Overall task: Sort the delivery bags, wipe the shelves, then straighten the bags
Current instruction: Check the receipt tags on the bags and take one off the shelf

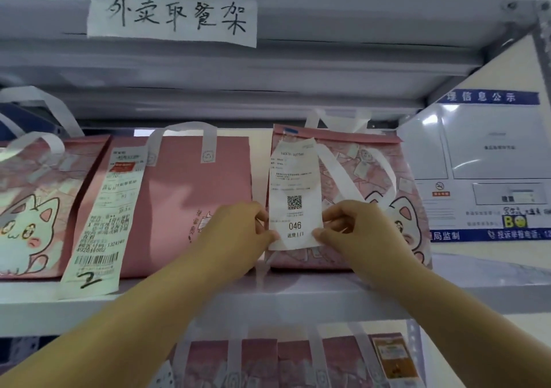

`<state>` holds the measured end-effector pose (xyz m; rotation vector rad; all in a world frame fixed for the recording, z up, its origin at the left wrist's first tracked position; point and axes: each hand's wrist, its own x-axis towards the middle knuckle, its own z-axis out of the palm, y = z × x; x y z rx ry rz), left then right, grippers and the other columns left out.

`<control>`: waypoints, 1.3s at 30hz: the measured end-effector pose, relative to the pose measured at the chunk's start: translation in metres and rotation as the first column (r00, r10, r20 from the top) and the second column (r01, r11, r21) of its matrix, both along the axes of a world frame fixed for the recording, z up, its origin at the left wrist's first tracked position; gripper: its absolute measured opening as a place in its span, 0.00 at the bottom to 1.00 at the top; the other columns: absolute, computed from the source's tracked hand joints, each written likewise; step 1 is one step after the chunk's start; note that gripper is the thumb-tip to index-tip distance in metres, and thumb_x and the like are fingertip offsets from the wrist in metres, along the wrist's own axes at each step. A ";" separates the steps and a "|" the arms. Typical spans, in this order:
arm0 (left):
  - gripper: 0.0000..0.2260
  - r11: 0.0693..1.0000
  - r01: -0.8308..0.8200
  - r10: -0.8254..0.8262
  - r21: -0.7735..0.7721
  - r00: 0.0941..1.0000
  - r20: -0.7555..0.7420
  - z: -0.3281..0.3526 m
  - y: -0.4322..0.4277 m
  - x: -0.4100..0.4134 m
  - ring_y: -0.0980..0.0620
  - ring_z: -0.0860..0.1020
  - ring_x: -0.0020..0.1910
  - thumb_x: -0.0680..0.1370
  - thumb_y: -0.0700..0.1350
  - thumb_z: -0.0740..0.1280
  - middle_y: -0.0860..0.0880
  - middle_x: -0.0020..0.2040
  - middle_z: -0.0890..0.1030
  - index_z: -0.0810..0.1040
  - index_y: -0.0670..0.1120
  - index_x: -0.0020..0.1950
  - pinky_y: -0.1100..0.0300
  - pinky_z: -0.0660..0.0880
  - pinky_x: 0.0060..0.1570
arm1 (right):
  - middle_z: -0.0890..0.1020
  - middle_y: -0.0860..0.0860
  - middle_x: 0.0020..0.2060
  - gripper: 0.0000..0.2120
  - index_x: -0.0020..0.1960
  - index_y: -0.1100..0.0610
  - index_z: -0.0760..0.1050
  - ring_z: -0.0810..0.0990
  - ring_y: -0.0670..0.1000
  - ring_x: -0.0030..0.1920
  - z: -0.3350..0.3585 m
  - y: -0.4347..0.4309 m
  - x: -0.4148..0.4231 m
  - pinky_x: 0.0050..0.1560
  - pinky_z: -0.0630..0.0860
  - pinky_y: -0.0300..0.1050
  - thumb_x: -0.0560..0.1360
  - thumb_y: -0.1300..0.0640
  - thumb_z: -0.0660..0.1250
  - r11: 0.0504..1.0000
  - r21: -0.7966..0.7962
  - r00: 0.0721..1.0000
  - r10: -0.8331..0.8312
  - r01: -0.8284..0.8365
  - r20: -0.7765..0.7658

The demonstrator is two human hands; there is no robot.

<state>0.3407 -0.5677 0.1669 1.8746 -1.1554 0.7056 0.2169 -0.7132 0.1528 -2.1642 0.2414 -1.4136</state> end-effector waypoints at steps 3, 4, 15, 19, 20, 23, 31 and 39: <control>0.05 1.000 0.007 -0.008 -0.007 1.000 -0.016 0.000 0.003 -0.001 0.61 0.77 0.36 0.72 0.48 0.71 0.58 0.37 0.80 0.79 0.52 0.47 0.63 0.74 0.37 | 0.80 0.45 0.32 0.07 0.42 0.48 0.76 0.77 0.37 0.30 -0.001 -0.002 -0.003 0.34 0.72 0.36 0.69 0.53 0.74 1.000 -0.006 1.000 -0.013 0.013 0.013; 0.06 1.000 0.012 -0.013 -0.008 1.000 -0.022 -0.001 0.006 -0.001 0.61 0.77 0.35 0.72 0.49 0.71 0.58 0.37 0.80 0.79 0.52 0.47 0.63 0.74 0.36 | 0.80 0.45 0.32 0.07 0.42 0.47 0.76 0.77 0.36 0.31 -0.001 -0.002 -0.004 0.33 0.71 0.35 0.69 0.52 0.74 1.000 -0.009 0.999 -0.026 0.026 0.021; 0.09 0.993 0.106 -0.102 -0.046 0.992 0.080 -0.024 0.087 -0.009 0.66 0.77 0.36 0.69 0.60 0.65 0.59 0.38 0.80 0.78 0.57 0.43 0.66 0.72 0.35 | 0.82 0.46 0.32 0.04 0.38 0.50 0.79 0.80 0.45 0.34 -0.011 0.053 -0.021 0.38 0.77 0.41 0.70 0.51 0.72 1.000 0.015 0.973 0.011 -0.015 0.232; 0.09 0.988 0.147 -0.145 -0.034 0.988 0.056 -0.044 0.135 -0.006 0.65 0.78 0.37 0.69 0.59 0.66 0.59 0.38 0.81 0.79 0.56 0.42 0.67 0.74 0.36 | 0.83 0.48 0.31 0.06 0.36 0.51 0.79 0.80 0.48 0.33 -0.025 0.101 -0.016 0.42 0.80 0.50 0.71 0.53 0.71 0.996 0.025 0.963 0.071 -0.081 0.262; 0.09 0.987 0.156 -0.154 -0.028 0.987 0.051 -0.050 0.148 -0.004 0.65 0.78 0.38 0.69 0.59 0.66 0.58 0.38 0.81 0.79 0.56 0.42 0.67 0.74 0.36 | 0.83 0.49 0.31 0.06 0.36 0.51 0.79 0.81 0.50 0.34 -0.030 0.115 -0.013 0.42 0.80 0.51 0.71 0.53 0.71 0.994 0.029 0.962 0.094 -0.105 0.258; 0.10 0.984 0.179 -0.179 -0.011 0.984 0.016 -0.069 0.192 0.003 0.63 0.78 0.38 0.69 0.60 0.66 0.58 0.38 0.81 0.79 0.56 0.43 0.67 0.74 0.36 | 0.83 0.50 0.32 0.06 0.37 0.52 0.79 0.81 0.52 0.36 -0.049 0.160 -0.002 0.40 0.80 0.49 0.71 0.52 0.71 0.984 0.053 0.955 0.153 -0.172 0.252; 0.08 0.979 0.176 -0.164 0.103 0.979 -0.120 -0.133 0.308 0.044 0.63 0.79 0.37 0.69 0.59 0.68 0.60 0.36 0.82 0.80 0.56 0.41 0.66 0.74 0.36 | 0.83 0.50 0.32 0.07 0.37 0.54 0.79 0.82 0.51 0.36 -0.116 0.284 0.043 0.39 0.79 0.47 0.72 0.52 0.70 0.960 0.117 0.966 0.249 -0.255 0.066; 0.07 0.985 0.116 -0.060 0.129 0.927 -0.371 -0.213 0.380 0.105 0.57 0.80 0.34 0.69 0.58 0.70 0.56 0.35 0.83 0.80 0.56 0.39 0.59 0.78 0.35 | 0.82 0.48 0.34 0.07 0.39 0.52 0.79 0.80 0.45 0.36 -0.183 0.345 0.095 0.40 0.79 0.41 0.72 0.50 0.70 0.941 0.190 0.910 0.322 -0.279 -0.260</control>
